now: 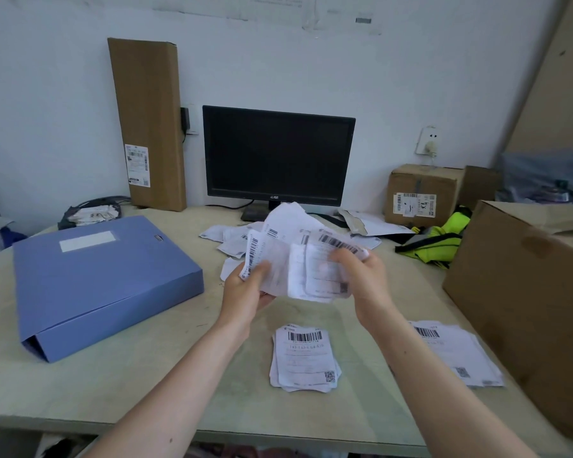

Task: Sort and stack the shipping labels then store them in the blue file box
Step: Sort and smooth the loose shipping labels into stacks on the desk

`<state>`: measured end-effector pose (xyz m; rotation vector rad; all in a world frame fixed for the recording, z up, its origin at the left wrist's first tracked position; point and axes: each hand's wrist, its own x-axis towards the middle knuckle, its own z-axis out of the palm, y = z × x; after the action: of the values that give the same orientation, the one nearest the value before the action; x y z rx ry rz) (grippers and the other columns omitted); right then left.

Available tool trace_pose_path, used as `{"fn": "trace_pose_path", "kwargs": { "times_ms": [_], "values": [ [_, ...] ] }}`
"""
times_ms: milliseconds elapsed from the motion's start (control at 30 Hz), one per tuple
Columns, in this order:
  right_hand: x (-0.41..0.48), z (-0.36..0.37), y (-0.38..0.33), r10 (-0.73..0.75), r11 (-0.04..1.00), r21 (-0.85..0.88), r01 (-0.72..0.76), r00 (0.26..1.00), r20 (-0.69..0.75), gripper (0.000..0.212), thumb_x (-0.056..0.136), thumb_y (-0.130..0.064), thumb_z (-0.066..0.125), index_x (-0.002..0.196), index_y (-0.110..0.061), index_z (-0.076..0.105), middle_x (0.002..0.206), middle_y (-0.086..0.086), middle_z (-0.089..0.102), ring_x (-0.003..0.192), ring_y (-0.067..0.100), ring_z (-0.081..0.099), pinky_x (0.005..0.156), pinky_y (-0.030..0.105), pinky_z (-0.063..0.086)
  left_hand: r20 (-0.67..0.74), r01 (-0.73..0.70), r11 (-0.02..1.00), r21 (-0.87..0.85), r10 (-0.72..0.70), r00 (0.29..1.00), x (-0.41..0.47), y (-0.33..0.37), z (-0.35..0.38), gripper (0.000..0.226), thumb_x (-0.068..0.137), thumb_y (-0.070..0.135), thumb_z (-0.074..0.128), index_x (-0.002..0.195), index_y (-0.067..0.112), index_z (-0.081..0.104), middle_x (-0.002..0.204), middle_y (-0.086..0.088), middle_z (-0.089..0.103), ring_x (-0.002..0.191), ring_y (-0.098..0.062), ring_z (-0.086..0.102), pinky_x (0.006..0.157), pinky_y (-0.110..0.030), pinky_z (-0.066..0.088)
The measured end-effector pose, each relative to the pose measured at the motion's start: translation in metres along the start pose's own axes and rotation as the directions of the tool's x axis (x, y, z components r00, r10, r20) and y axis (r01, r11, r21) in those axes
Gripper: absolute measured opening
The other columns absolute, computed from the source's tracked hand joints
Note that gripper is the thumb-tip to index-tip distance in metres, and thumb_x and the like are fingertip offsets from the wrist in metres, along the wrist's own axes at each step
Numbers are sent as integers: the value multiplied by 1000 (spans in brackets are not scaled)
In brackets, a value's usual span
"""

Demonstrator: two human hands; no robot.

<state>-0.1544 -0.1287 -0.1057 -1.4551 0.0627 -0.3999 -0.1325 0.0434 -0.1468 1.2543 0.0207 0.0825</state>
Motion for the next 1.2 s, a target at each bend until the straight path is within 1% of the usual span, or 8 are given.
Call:
{"fn": "trace_pose_path", "kwargs": {
  "times_ms": [133, 267, 533, 600, 700, 867, 1067, 1200],
  "values": [
    [-3, 8, -1, -149, 963, -202, 179, 977, 155, 12, 86, -4, 56, 78, -5, 65, 77, 4, 61, 70, 10, 54, 64, 27, 44, 52, -8, 996, 88, 4, 999, 1, -1, -1, 16, 88, 20, 64, 102, 14, 70, 98, -12, 74, 95, -27, 71, 84, -46, 58],
    [1, 15, 4, -136, 921, -317, 224, 951, 277, 20, 85, -2, 57, 85, -18, 69, 82, -8, 68, 79, 4, 60, 69, 21, 47, 111, -13, 988, 151, -4, 994, 4, 0, -3, 11, 86, 18, 66, 96, 20, 71, 91, -3, 76, 87, -18, 72, 75, -37, 60],
    [15, 25, 37, 53, 979, -202, -17, 984, 172, 29, 78, 3, 67, 99, -15, 59, 95, 5, 69, 86, 20, 65, 76, 38, 54, 214, 164, 984, 67, -174, 961, 12, -4, -7, 24, 91, 28, 62, 112, 15, 67, 102, -11, 74, 91, -26, 71, 76, -40, 57],
    [18, 26, 45, 126, 988, -111, -108, 978, 167, 35, 77, 6, 67, 107, -10, 60, 101, 12, 71, 92, 26, 67, 78, 40, 54, 228, 208, 976, 56, -215, 950, 13, -9, -6, 29, 93, 29, 61, 117, 15, 65, 111, -14, 71, 99, -29, 68, 85, -47, 54],
    [18, 26, 49, 215, 976, -20, -216, 952, 216, 21, 80, 9, 62, 94, -6, 66, 92, 13, 72, 87, 30, 68, 76, 40, 55, 245, 247, 966, 68, -257, 935, 14, -13, -7, 30, 91, 32, 62, 115, 14, 68, 115, -18, 69, 106, -36, 64, 93, -56, 49],
    [21, 24, 54, 316, 943, 28, -331, 919, 238, 13, 84, 2, 61, 83, -10, 66, 85, 12, 69, 81, 28, 64, 73, 40, 50, 278, 283, 959, 14, -276, 920, 20, -17, -8, 40, 94, 49, 48, 110, 21, 71, 109, -9, 73, 104, -28, 68, 94, -52, 51],
    [28, 21, 58, 257, 965, 2, -263, 945, 202, 15, 81, 1, 66, 92, -10, 67, 90, 10, 71, 84, 28, 65, 72, 36, 50, 246, 134, 981, 137, -164, 955, 23, -22, -6, 56, 79, 54, 62, 125, 23, 57, 116, -3, 70, 108, -23, 67, 97, -55, 49],
    [29, 24, 56, 257, 964, 14, -265, 945, 200, 24, 82, -6, 67, 105, -7, 65, 101, 14, 72, 91, 30, 68, 83, 44, 52, 167, 34, 983, 182, -65, 984, 24, -26, -3, 60, 78, 46, 69, 131, 29, 47, 123, 9, 64, 114, -11, 60, 104, -44, 45]
  ]
}}
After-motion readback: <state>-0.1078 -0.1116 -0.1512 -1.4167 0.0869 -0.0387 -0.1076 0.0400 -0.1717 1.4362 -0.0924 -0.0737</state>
